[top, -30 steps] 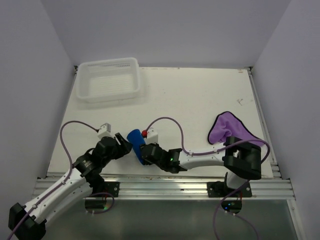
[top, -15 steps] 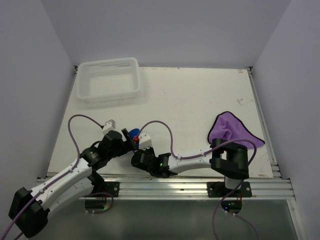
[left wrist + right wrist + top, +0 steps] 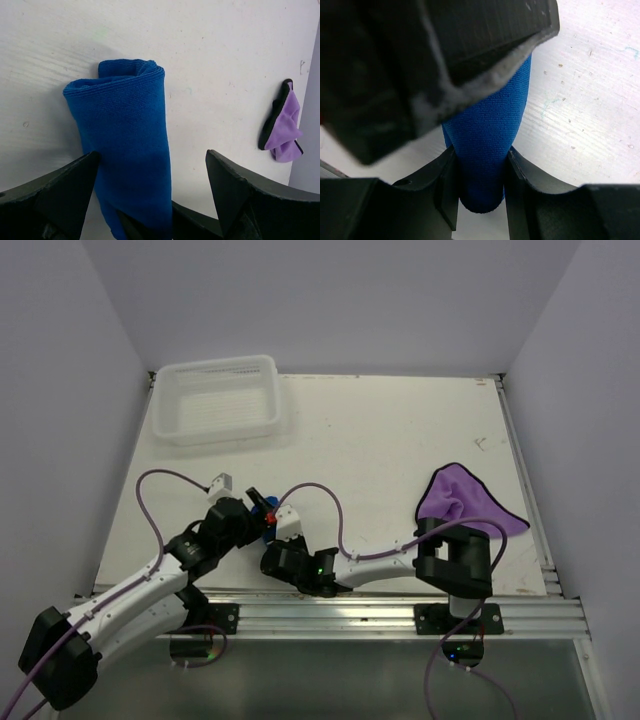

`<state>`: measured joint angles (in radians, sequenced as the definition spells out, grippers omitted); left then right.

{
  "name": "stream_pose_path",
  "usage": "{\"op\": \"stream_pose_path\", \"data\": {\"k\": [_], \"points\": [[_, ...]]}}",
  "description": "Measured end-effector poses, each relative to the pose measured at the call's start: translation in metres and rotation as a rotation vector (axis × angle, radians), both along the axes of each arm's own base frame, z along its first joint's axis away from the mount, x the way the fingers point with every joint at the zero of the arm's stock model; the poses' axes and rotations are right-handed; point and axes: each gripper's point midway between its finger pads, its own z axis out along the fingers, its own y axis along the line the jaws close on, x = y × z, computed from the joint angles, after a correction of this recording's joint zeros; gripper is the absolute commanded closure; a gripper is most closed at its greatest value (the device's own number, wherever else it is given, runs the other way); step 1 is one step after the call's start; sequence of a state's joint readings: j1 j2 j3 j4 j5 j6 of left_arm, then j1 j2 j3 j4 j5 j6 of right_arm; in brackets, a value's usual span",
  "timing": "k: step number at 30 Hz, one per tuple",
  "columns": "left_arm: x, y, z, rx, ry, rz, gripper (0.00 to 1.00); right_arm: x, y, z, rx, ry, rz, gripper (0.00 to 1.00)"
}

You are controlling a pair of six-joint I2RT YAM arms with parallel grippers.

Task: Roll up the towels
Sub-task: Roll the towel, then place the rolled towel into the container

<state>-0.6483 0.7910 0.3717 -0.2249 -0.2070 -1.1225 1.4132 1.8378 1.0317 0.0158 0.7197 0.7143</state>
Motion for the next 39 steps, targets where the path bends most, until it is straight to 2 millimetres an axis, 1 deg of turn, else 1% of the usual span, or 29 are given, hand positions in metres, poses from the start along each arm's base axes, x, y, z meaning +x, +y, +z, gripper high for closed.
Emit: {"op": "stream_pose_path", "data": {"k": [2, 8, 19, 22, 25, 29, 31, 32, 34, 35, 37, 38, 39], "points": [[0.000, -0.002, -0.004, -0.009, 0.010, -0.002, 0.08, 0.000, 0.002, 0.000, 0.009, -0.001, 0.000, 0.62], [-0.003, -0.005, -0.024, 0.015, 0.078, -0.014, 0.08, 0.000, 0.004, -0.001, 0.033, -0.004, 0.003, 0.62], [-0.004, -0.004, -0.039, 0.097, 0.127, -0.046, 0.09, -0.004, 0.005, 0.000, 0.020, -0.031, 0.017, 0.61], [-0.004, -0.003, -0.045, 0.123, 0.146, -0.055, 0.10, -0.006, 0.005, 0.000, 0.014, -0.039, 0.021, 0.61], [-0.006, -0.002, -0.049, 0.136, 0.158, -0.060, 0.15, -0.006, 0.005, 0.000, 0.011, -0.044, 0.021, 0.59], [-0.006, -0.002, -0.049, 0.143, 0.154, -0.068, 0.29, -0.006, 0.005, -0.003, 0.000, -0.056, 0.016, 0.56], [-0.006, -0.002, -0.049, 0.146, 0.152, -0.072, 0.33, -0.007, 0.005, -0.003, -0.001, -0.057, 0.016, 0.55], [-0.005, -0.002, -0.049, 0.145, 0.151, -0.073, 0.37, -0.007, 0.005, -0.003, -0.001, -0.058, 0.016, 0.54], [-0.005, -0.003, -0.050, 0.145, 0.153, -0.075, 0.40, -0.007, 0.005, -0.003, -0.001, -0.059, 0.015, 0.54], [-0.005, -0.003, -0.050, 0.145, 0.154, -0.076, 0.43, -0.007, 0.005, -0.003, -0.001, -0.060, 0.015, 0.53], [-0.005, -0.004, -0.051, 0.144, 0.156, -0.079, 0.45, -0.007, 0.005, -0.002, -0.001, -0.061, 0.014, 0.49], [-0.005, -0.004, -0.052, 0.144, 0.158, -0.080, 0.48, -0.006, 0.004, -0.002, -0.001, -0.063, 0.012, 0.39], [-0.005, -0.005, -0.052, 0.143, 0.159, -0.081, 0.49, -0.006, 0.004, -0.002, -0.002, -0.064, 0.010, 0.36]]}}
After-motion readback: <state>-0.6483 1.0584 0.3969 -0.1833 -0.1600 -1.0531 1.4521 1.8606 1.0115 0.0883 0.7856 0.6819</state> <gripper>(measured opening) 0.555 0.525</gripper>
